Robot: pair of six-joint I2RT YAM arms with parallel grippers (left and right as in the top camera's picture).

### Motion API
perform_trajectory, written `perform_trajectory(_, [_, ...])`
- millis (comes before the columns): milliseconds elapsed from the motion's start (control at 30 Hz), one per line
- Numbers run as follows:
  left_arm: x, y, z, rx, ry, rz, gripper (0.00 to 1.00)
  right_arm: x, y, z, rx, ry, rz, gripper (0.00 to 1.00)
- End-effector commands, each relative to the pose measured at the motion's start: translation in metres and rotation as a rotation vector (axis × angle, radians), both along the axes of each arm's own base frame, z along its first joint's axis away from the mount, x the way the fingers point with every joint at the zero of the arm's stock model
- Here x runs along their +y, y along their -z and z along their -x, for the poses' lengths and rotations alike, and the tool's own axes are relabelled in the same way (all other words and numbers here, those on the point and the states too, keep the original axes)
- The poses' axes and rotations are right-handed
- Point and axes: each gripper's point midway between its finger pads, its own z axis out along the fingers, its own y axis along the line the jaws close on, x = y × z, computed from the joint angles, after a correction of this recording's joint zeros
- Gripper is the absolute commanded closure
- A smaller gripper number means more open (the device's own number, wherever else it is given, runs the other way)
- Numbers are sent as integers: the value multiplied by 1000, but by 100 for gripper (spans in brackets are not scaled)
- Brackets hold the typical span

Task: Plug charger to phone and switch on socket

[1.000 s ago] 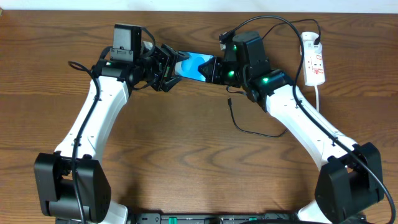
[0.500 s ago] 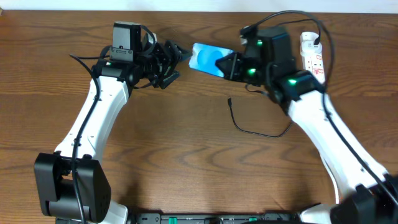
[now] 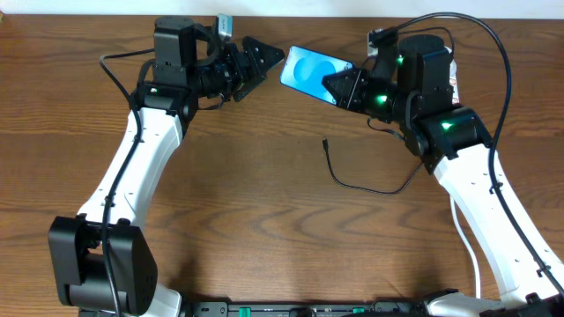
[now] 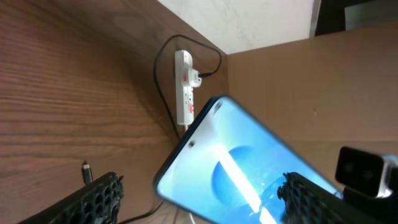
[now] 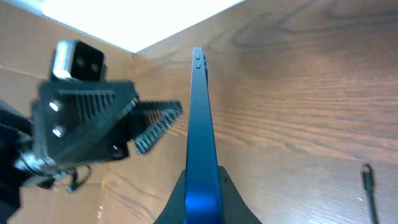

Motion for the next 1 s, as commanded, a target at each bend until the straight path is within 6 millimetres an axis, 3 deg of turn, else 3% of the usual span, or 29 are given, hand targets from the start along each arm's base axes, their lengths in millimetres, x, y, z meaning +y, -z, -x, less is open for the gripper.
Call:
perform_trajectory(0, [-3, -15, 8, -24, 34, 28, 12, 3, -28, 2, -20, 8, -93, 99])
perform_trajectory(333, [-3, -24, 0, -33, 0, 56, 10, 4, -45, -6, -42, 31, -179, 99])
perform_trajectory(500, [-2, -24, 0, -32, 0, 56, 9, 0, -24, -3, 6, 12, -176, 99])
perform_trajectory(667, [1, -20, 0, -18, -9, 54, 9, -18, 5, -1, 46, 35, -177, 99])
perform_trajectory(967, [4, -9, -4, 5, -24, 44, 9, -26, 1, 17, -31, 28, -184, 99])
